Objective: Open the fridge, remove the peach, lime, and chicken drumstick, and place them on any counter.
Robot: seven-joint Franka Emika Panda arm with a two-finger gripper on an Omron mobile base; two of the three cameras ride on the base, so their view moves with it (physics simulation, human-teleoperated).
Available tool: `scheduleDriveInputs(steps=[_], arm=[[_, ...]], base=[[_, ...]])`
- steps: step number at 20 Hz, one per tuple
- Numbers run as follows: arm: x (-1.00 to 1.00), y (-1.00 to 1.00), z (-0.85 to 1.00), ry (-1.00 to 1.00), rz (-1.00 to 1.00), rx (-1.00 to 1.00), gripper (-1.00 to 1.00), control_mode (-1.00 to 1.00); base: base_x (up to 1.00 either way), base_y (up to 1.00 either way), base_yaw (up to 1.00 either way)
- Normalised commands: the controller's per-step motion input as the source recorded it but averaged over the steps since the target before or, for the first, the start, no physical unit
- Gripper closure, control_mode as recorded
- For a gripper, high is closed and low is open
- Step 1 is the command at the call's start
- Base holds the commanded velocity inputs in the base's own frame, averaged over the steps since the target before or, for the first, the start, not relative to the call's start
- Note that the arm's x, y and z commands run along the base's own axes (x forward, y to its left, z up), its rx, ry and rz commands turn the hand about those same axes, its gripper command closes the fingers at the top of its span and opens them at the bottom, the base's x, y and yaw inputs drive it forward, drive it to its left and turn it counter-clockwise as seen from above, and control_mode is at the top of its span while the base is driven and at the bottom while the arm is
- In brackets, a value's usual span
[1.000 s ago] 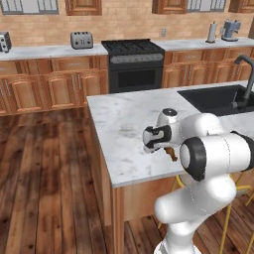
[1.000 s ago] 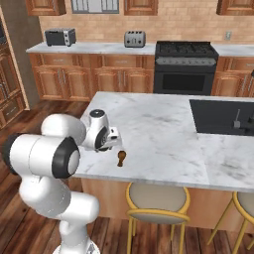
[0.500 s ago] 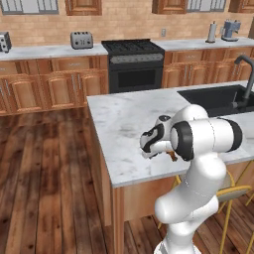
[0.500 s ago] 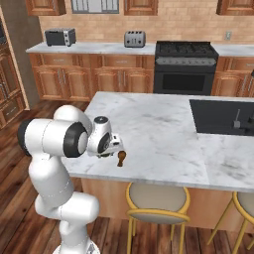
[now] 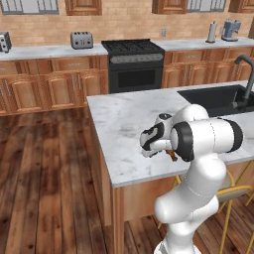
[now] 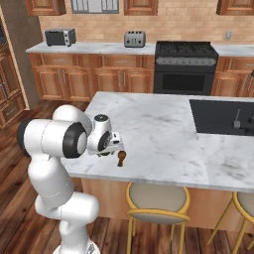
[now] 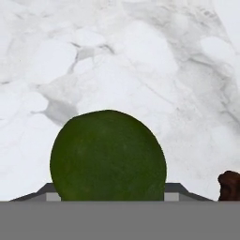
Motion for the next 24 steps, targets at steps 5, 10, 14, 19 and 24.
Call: scheduleDriveInputs(steps=[5, 10, 14, 19, 24], arm=[[0.00, 0.00, 0.00, 0.00, 0.00, 0.00, -1.00, -1.00], [0.00, 0.00, 0.00, 0.00, 0.00, 0.00, -1.00, -1.00], [-0.31, 0.00, 0.43, 0.00, 0.00, 0.00, -1.00, -1.00], [-0.07, -0.20, 0.87, 0.31, -0.10, 0.38, -1.00, -1.00], [-0.44, -0.07, 0.92, 0.17, -0.24, 0.32, -1.00, -1.00]], base=[[0.00, 0.00, 0.00], [0.00, 0.00, 0.00], [0.00, 0.00, 0.00], [0.00, 0.00, 0.00], [0.00, 0.00, 0.00]])
